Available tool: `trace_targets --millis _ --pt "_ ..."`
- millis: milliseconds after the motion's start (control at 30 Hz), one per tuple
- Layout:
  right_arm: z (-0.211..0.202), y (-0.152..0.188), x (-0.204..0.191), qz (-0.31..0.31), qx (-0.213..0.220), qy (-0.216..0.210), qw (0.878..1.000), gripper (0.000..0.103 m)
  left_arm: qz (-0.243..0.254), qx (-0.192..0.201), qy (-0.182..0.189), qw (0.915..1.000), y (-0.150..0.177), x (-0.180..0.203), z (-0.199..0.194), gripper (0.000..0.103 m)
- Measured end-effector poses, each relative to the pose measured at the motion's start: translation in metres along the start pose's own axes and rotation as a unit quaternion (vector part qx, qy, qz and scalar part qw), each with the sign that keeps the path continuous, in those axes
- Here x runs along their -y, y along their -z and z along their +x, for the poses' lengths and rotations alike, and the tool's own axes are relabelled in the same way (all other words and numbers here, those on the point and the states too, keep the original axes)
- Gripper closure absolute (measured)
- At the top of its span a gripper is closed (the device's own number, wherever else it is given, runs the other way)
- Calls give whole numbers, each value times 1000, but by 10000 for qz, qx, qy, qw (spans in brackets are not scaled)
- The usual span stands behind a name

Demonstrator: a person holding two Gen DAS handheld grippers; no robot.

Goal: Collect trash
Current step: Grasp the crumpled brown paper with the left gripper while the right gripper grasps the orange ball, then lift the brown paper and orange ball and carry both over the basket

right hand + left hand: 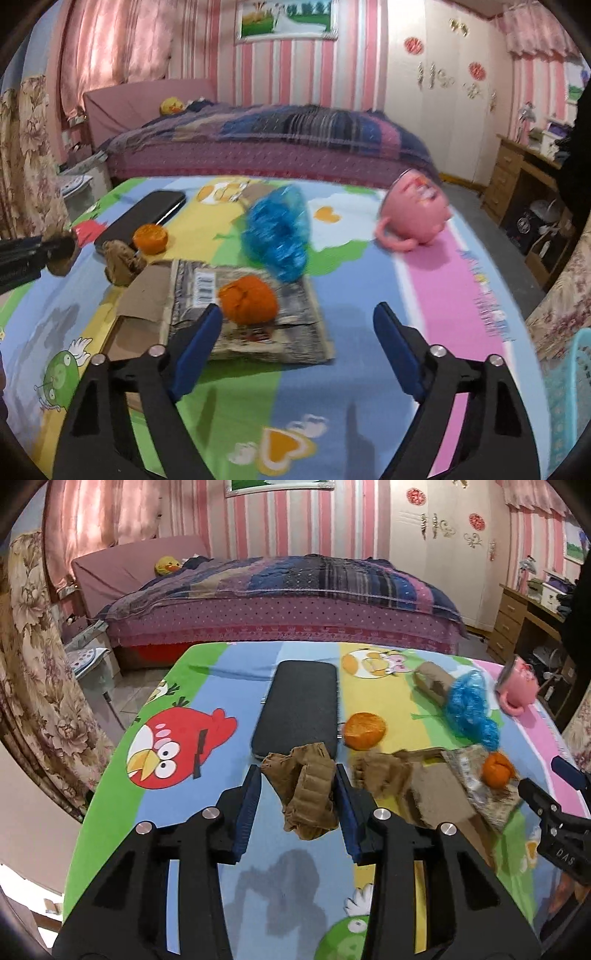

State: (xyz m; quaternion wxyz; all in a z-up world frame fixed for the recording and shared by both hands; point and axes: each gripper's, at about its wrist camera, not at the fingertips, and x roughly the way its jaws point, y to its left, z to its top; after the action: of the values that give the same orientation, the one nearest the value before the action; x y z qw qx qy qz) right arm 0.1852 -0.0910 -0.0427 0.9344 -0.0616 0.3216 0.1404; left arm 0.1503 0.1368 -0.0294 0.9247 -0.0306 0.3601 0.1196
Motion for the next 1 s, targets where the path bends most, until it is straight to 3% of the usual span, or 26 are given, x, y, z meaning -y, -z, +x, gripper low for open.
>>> trace_targets --millis 133,400,533,767,1000 --pt "13 -9 -13 -197 -39 -13 9998 30 -181 -148 68 9997 -1 -8 7 64" --pt "43 -13 -24 -330 -592 -313 9972 64 -412 -243 169 9987 -4 -15 14 64" --pt "35 -12 -20 -213 -396 -422 9981 68 -406 -247 149 9988 -3 -15 14 64" --pt "-6 -9 -3 -118 184 -32 9998 69 -287 -119 105 9995 -4 -7 5 64" --pt "-49 -4 24 -70 392 352 9986 68 -99 64 270 9996 -6 13 -15 64"
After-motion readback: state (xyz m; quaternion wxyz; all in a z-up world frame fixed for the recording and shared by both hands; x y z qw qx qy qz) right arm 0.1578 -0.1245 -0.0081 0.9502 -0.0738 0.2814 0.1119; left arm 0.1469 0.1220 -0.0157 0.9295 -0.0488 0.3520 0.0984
